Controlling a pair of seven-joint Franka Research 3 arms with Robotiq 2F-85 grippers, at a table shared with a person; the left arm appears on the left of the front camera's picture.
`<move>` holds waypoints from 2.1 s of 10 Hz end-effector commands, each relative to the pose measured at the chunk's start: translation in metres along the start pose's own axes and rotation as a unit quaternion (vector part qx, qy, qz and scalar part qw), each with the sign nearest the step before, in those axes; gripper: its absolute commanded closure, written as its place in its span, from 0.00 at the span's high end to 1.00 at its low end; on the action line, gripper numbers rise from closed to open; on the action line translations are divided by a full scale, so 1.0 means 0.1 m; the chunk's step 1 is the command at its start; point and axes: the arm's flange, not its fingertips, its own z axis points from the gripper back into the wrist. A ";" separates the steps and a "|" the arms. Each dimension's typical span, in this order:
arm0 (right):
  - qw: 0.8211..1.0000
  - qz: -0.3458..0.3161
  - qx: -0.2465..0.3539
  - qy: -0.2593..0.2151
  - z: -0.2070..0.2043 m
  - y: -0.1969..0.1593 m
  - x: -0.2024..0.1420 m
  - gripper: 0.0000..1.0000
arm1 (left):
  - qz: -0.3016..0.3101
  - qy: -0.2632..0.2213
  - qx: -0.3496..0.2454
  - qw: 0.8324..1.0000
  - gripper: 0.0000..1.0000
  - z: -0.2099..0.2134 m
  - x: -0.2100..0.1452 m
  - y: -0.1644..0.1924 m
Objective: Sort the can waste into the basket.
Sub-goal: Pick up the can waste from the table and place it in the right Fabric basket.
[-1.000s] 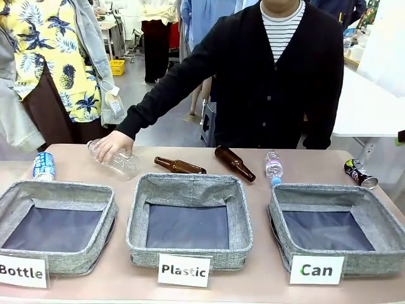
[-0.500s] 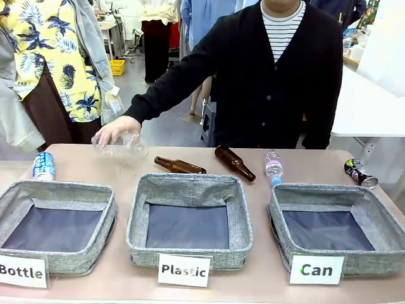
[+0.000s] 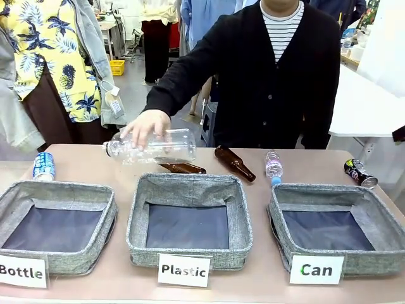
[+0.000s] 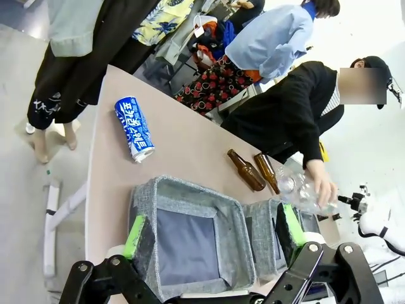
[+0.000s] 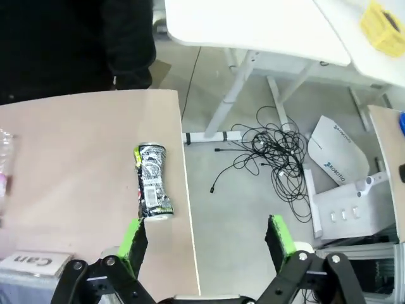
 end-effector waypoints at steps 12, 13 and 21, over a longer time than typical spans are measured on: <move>0.986 0.050 0.041 0.152 -1.36 0.70 0.28 1.00 | -0.009 -0.002 -0.005 1.000 1.00 0.01 0.01 -0.01; 0.986 0.051 0.041 0.153 -1.38 0.71 0.27 1.00 | -0.009 -0.002 -0.005 1.000 1.00 0.01 0.01 -0.01; 0.979 0.075 0.066 0.178 -1.84 0.81 0.28 1.00 | -0.009 -0.002 -0.005 1.000 1.00 0.01 0.01 -0.01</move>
